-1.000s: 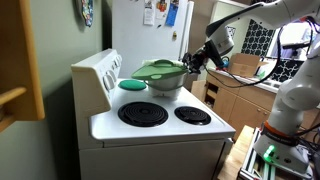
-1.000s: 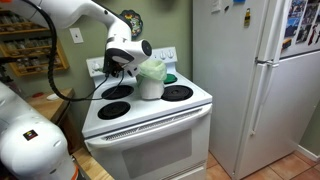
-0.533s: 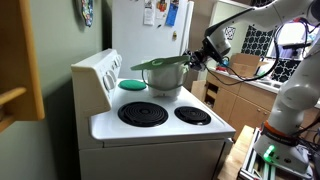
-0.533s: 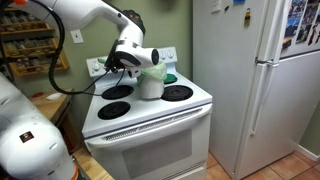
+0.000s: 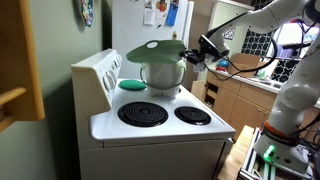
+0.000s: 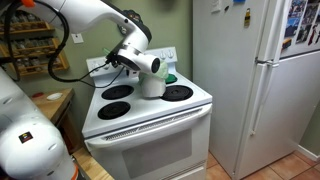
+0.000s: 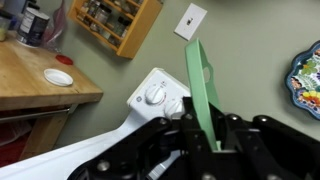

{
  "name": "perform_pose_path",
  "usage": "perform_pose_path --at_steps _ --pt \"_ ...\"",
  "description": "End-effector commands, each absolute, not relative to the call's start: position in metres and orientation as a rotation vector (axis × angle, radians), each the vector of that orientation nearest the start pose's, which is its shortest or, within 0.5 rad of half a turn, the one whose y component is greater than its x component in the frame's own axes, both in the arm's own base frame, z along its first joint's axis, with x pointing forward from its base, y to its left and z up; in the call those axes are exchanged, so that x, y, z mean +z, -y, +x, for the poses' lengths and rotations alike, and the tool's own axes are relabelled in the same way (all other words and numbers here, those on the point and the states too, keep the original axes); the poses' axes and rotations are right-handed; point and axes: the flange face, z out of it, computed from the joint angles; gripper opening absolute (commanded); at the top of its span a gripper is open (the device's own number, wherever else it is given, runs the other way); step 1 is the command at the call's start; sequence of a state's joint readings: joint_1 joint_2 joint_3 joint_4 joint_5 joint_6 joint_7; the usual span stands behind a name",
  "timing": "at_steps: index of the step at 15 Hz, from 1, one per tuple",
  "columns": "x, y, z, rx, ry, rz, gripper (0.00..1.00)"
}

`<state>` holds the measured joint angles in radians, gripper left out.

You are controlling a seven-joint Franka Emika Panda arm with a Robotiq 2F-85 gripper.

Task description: Close the green lid of the bin completely

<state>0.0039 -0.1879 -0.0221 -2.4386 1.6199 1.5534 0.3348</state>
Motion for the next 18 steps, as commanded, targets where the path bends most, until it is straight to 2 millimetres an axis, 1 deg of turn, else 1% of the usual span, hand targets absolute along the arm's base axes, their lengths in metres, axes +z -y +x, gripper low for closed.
perform_pose_path --at_steps 1,6,7,8,10,14,15,18 --pt "0.417 -0.088 0.442 0.858 -0.907 -1.205 0.03" --pt "0.407 -0.071 0.439 0.878 -1.034 -1.049 0.03" --pt "0.420 -0.082 0.445 0.858 -0.930 -1.130 0.03" --pt "0.421 -0.081 0.445 0.852 -0.924 -1.125 0.12" --pt "0.424 -0.082 0.447 0.844 -0.912 -1.132 0.12" --pt "0.425 -0.083 0.447 0.843 -0.910 -1.134 0.12" --pt "0.425 -0.083 0.447 0.843 -0.910 -1.134 0.03" --pt "0.429 -0.080 0.450 0.864 -0.934 -1.036 0.03"
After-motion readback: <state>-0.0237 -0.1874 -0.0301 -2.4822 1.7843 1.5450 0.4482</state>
